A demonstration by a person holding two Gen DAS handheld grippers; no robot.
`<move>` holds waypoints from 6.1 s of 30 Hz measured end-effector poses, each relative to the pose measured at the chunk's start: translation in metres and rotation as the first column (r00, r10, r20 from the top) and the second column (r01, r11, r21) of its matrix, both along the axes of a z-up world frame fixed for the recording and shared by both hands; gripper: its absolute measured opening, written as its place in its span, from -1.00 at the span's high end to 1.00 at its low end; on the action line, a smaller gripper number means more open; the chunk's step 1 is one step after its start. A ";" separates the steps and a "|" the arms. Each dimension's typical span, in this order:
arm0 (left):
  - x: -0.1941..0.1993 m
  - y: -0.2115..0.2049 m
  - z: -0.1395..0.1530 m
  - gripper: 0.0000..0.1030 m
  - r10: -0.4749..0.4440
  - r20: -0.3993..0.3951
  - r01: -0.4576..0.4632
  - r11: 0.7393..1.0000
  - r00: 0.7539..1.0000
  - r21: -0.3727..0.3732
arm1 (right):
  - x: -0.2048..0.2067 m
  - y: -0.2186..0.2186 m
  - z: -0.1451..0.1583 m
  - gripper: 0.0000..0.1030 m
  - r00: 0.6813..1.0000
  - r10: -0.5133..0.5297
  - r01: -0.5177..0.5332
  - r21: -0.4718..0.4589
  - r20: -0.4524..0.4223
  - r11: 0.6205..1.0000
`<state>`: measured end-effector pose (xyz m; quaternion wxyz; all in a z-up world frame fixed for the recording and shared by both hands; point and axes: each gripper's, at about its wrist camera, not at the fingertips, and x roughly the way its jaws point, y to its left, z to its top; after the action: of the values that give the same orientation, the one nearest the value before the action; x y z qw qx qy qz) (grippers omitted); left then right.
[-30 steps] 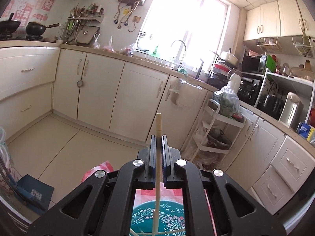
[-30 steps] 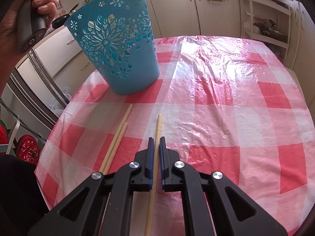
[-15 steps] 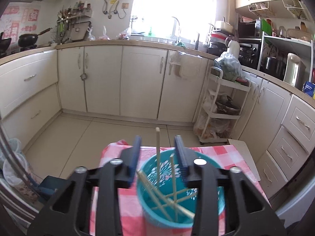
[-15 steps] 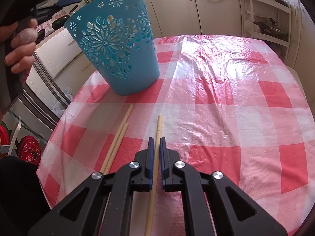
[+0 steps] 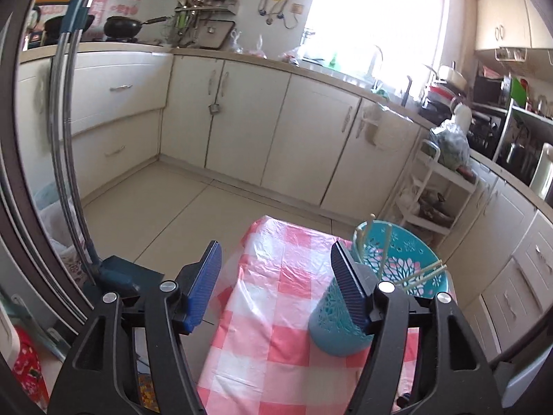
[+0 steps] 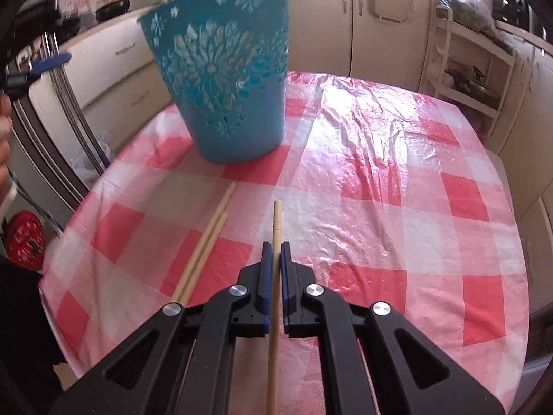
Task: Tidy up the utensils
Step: 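Lift the right tool's chopstick over the basket and open to drop it, then lower the open right tool beside the last two chopsticks on the cloth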
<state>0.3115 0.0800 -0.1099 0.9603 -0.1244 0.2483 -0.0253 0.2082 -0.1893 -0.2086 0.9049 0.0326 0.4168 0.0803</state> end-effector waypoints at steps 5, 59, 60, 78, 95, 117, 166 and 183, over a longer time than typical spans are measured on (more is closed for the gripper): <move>0.001 0.010 -0.003 -0.21 0.018 -0.010 -0.019 0.999 1.000 -0.043 | -0.007 -0.014 0.076 0.89 0.985 -0.014 -0.026 0.228 0.170 0.973; -0.007 0.043 -0.004 -0.45 0.052 -0.037 -0.054 0.996 0.998 -0.077 | -0.029 0.052 0.025 0.31 0.988 -0.113 0.110 0.039 0.107 0.993; -0.007 0.045 -0.005 -0.46 0.053 -0.041 -0.056 0.995 0.998 -0.080 | -0.030 0.053 0.023 0.30 0.989 -0.114 0.111 0.039 0.098 0.993; -0.004 0.041 -0.010 -0.51 0.036 -0.071 -0.041 0.997 0.997 -0.070 | -0.035 0.050 0.005 0.20 0.988 -0.148 0.145 0.053 0.050 0.988; -0.003 0.041 -0.012 -0.51 0.035 -0.076 -0.040 0.997 0.996 -0.068 | -0.036 0.052 0.005 0.15 0.988 -0.148 0.146 0.042 0.047 0.988; -0.001 0.037 -0.020 -0.51 0.039 -0.108 -0.043 0.998 0.993 -0.040 | -0.039 0.047 0.005 0.15 0.987 -0.153 0.151 0.048 0.047 0.987; 0.000 0.040 -0.021 -0.54 0.038 -0.112 -0.045 0.998 0.993 -0.054 | -0.039 0.050 0.001 0.15 0.987 -0.154 0.153 0.027 0.035 0.988; -0.006 0.043 -0.028 -0.54 0.045 -0.146 -0.051 0.998 0.988 -0.038 | -0.038 0.059 0.006 0.15 0.994 -0.102 0.101 0.017 0.043 0.995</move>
<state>0.3055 0.1225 -0.1379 0.9373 -0.1519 0.3137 0.0017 0.1699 -0.1305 -0.2030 0.9165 0.0584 0.3939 0.0380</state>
